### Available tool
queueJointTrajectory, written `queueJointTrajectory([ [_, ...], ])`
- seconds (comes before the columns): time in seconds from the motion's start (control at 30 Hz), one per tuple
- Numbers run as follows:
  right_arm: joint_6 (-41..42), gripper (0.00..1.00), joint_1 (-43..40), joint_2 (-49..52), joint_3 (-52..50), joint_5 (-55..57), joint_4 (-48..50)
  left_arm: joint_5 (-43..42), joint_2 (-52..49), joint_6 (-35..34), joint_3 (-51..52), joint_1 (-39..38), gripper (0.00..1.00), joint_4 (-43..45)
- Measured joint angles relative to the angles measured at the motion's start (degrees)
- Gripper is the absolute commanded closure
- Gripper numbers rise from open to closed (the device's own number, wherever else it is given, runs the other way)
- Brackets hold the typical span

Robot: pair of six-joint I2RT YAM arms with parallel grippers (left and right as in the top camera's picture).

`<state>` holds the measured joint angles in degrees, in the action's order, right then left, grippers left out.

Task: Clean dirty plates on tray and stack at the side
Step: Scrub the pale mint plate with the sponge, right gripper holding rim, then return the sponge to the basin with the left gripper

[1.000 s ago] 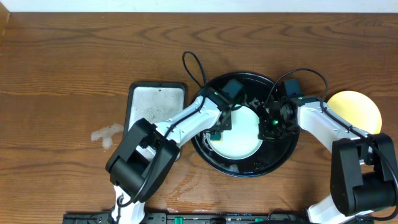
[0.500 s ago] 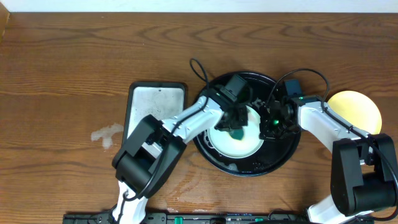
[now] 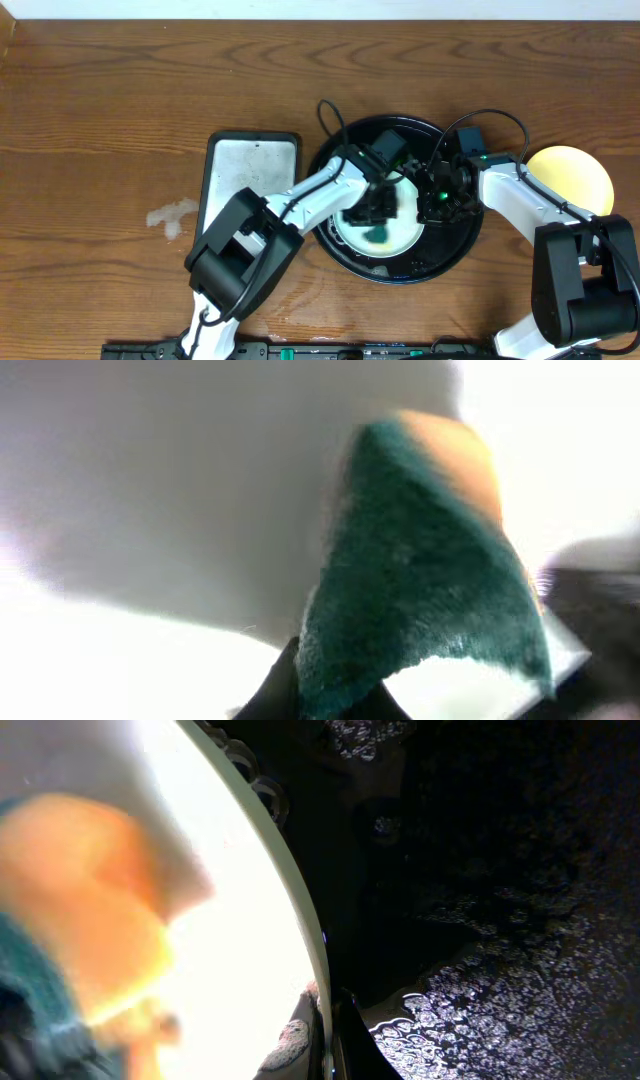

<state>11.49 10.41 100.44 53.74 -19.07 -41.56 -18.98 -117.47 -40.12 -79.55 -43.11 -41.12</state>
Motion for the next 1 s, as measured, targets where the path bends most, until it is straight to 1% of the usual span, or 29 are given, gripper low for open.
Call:
queueJointTrajectory([
  [0.1, 0.0, 0.99, 0.0, 0.0, 0.0, 0.0, 0.0, 4.5, 0.4, 0.0, -0.1, 1.3, 0.93, -5.7],
  [0.17, 0.0, 0.99, 0.0, 0.0, 0.0, 0.0, 0.0, 8.6, 0.8, 0.0, -0.2, 2.1, 0.93, -8.0],
  [0.27, 0.0, 0.99, 0.0, 0.0, 0.0, 0.0, 0.0, 13.3, 1.0, 0.1, -0.6, 3.0, 0.92, -9.7],
  [0.4, 0.0, 0.99, 0.0, 0.0, 0.0, 0.0, 0.0, 15.8, 2.5, 1.6, -1.5, 3.1, 0.93, -10.7],
  [0.53, 0.0, 0.99, 0.0, 0.0, 0.0, 0.0, -0.1, 19.8, 9.3, 2.9, -1.5, 3.7, 0.93, -12.3],
  [0.63, 0.0, 0.99, 0.0, 0.0, 0.2, 0.0, -0.5, 22.2, 17.4, 4.4, -1.5, 4.8, 0.93, -13.0],
  [0.77, 0.0, 0.99, 0.0, -0.4, 0.6, 0.8, -1.2, 25.4, 26.7, 5.9, -1.6, 6.9, 0.92, -18.1],
  [0.87, -0.1, 0.99, 0.0, -3.3, 0.5, 3.0, -2.8, 27.6, 29.7, 7.0, -1.5, 10.5, 0.92, -21.9],
  [0.97, -0.2, 0.99, 0.6, -9.6, 0.5, 6.4, -3.8, 28.6, 30.3, 8.7, 0.7, 16.1, 0.92, -21.7],
  [1.0, -0.3, 0.99, 1.0, -11.6, 0.5, 7.5, -4.2, 28.5, 30.2, 9.4, 2.5, 18.1, 0.87, -21.0],
])
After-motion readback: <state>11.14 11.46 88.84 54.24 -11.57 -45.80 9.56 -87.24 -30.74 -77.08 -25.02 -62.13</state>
